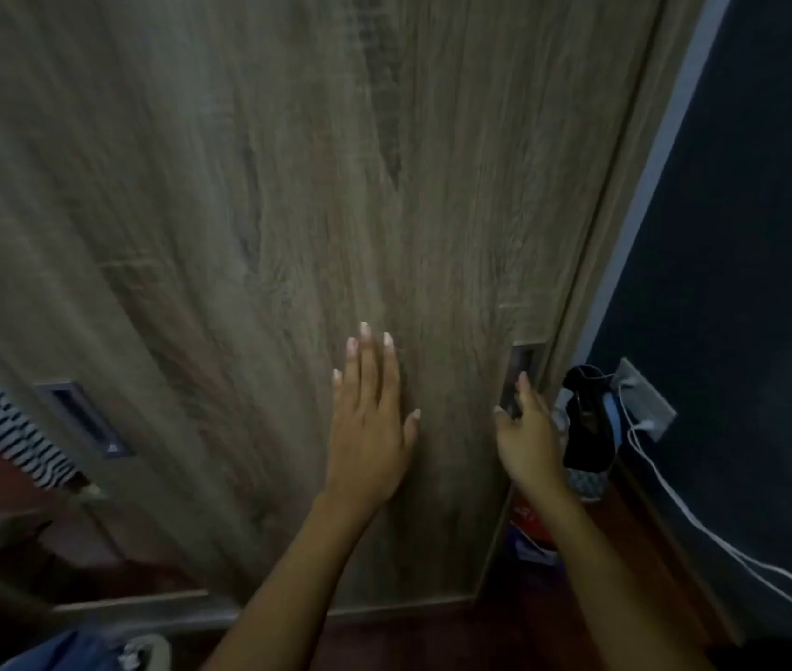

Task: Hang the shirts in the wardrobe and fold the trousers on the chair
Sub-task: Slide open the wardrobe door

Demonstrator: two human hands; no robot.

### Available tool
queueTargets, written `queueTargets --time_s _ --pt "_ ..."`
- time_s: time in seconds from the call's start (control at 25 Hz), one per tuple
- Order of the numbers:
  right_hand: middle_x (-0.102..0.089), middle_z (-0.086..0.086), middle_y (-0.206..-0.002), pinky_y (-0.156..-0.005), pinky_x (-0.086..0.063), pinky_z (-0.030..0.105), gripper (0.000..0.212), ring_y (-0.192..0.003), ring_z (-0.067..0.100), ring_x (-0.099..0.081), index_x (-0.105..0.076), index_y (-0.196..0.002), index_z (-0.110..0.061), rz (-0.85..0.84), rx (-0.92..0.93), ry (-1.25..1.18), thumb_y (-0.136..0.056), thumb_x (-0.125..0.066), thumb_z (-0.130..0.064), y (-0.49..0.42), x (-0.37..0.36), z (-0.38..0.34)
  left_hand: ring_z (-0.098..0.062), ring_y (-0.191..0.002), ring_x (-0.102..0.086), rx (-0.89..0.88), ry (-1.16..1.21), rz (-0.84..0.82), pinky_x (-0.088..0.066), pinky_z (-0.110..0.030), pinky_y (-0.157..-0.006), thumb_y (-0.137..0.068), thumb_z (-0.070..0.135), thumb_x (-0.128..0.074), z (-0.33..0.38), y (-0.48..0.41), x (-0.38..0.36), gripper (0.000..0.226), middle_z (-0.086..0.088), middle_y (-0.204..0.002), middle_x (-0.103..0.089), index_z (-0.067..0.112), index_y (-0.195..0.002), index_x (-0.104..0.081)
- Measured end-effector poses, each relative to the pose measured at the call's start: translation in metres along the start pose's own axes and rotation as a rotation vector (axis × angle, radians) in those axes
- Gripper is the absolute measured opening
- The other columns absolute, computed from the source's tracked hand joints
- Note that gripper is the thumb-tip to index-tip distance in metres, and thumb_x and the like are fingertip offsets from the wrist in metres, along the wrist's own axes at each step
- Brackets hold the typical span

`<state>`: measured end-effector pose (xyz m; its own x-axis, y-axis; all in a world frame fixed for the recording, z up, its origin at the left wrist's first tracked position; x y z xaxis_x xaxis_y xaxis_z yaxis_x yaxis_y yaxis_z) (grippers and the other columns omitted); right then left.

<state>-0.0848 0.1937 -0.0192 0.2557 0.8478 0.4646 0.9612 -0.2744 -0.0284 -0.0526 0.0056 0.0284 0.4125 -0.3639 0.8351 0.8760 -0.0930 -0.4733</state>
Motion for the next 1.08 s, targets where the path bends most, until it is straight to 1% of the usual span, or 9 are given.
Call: queueTargets --time_s 0.12,0.2,0.28,0.4,0.56,0.76,0.88,0.96,1.08 --pt "-0.034 0.014 -0.149 -0.112 -0.031 0.042 0.056 -0.135 0.028 -0.037 -0.028 -0.147 -0.009 0.046 0.0 0.008 -0.096 -0.05 -0.014 -0.016 -0.003 0.004 -0.028 -0.145 0.018 0.09 -0.058 0.009 -0.01 -0.053 -0.117 -0.09 0.037 -0.053 -0.004 -0.013 -0.011 0.09 -0.012 -0.156 0.022 0.012 -0.15 0.008" --pt "-0.041 0.014 -0.145 -0.109 -0.035 0.035 0.051 -0.13 0.026 -0.043 -0.035 -0.143 -0.006 0.07 -0.006 -0.037 -0.094 -0.049 -0.008 -0.018 -0.004 0.007 -0.029 -0.145 0.018 0.11 -0.076 -0.013 -0.01 -0.054 -0.117 -0.09 0.038 -0.054 -0.007 -0.016 -0.019 0.09 -0.012 -0.156 0.021 0.012 -0.151 0.006" --pt "-0.046 0.015 -0.14 -0.102 -0.037 0.03 0.048 -0.126 0.024 -0.047 -0.041 -0.14 -0.004 0.097 -0.002 -0.066 -0.092 -0.048 -0.001 -0.019 -0.003 0.01 -0.028 -0.145 0.018 0.111 -0.096 -0.004 -0.01 -0.054 -0.117 -0.089 0.038 -0.054 -0.009 -0.015 -0.022 0.089 -0.012 -0.157 0.02 0.012 -0.151 0.005" --pt "-0.047 0.014 -0.138 -0.1 -0.038 0.028 0.05 -0.124 0.023 -0.048 -0.042 -0.138 -0.005 0.124 0.005 -0.077 -0.09 -0.045 0.005 -0.017 -0.004 0.01 -0.027 -0.144 0.019 0.134 -0.092 -0.002 -0.009 -0.054 -0.117 -0.089 0.036 -0.054 -0.014 -0.016 -0.025 0.091 -0.01 -0.156 0.022 0.014 -0.151 0.008" --pt "-0.046 0.01 -0.139 -0.1 -0.037 0.028 0.049 -0.124 0.021 -0.048 -0.044 -0.138 -0.007 0.126 0.006 -0.075 -0.09 -0.045 0.004 -0.01 -0.016 0.003 -0.028 -0.145 0.018 0.161 -0.135 0.019 -0.009 -0.053 -0.116 -0.088 0.036 -0.055 -0.025 -0.014 -0.022 0.092 -0.01 -0.156 0.022 0.013 -0.15 0.008" --pt "-0.043 0.008 -0.143 -0.1 -0.04 0.031 0.052 -0.127 0.022 -0.047 -0.041 -0.141 -0.01 0.078 0.026 -0.029 -0.09 -0.046 0.004 0.005 -0.047 -0.01 -0.03 -0.144 0.019 0.238 -0.139 0.027 -0.007 -0.054 -0.115 -0.088 0.036 -0.055 -0.053 -0.007 -0.009 0.092 -0.01 -0.155 0.024 0.012 -0.15 0.009" --pt "-0.041 0.008 -0.145 -0.1 -0.039 0.029 0.053 -0.129 0.022 -0.045 -0.041 -0.141 -0.011 0.045 0.04 -0.024 -0.09 -0.048 0.002 0.017 -0.068 -0.023 -0.031 -0.144 0.018 0.285 -0.137 0.023 -0.009 -0.055 -0.115 -0.087 0.035 -0.056 -0.073 -0.002 0.002 0.095 -0.011 -0.155 0.024 0.012 -0.149 0.011" --pt "-0.041 0.007 -0.146 -0.096 -0.04 0.025 0.053 -0.128 0.02 -0.046 -0.041 -0.141 -0.013 0.016 0.053 -0.028 -0.09 -0.049 0.0 0.027 -0.084 -0.033 -0.032 -0.144 0.017 0.324 -0.137 0.022 -0.011 -0.056 -0.115 -0.087 0.034 -0.057 -0.091 0.003 0.012 0.095 -0.011 -0.155 0.024 0.012 -0.149 0.012" --pt "-0.041 0.005 -0.145 -0.089 -0.038 0.017 0.053 -0.121 0.012 -0.048 -0.042 -0.141 -0.015 -0.06 0.09 -0.038 -0.09 -0.049 0.0 0.042 -0.113 -0.048 -0.031 -0.145 0.016 0.382 -0.109 0.025 -0.014 -0.057 -0.115 -0.087 0.032 -0.057 -0.119 0.012 0.03 0.096 -0.01 -0.154 0.027 0.012 -0.149 0.014"
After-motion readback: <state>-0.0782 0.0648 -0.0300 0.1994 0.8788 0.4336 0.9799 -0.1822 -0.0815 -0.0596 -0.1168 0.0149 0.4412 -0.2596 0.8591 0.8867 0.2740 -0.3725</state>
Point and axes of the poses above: each hand's wrist, its own y-axis away from the middle knuckle, its own x-axis out of the back of the hand, z = x × y, the point moved 6 cm from there along -y, towards the middle knuckle
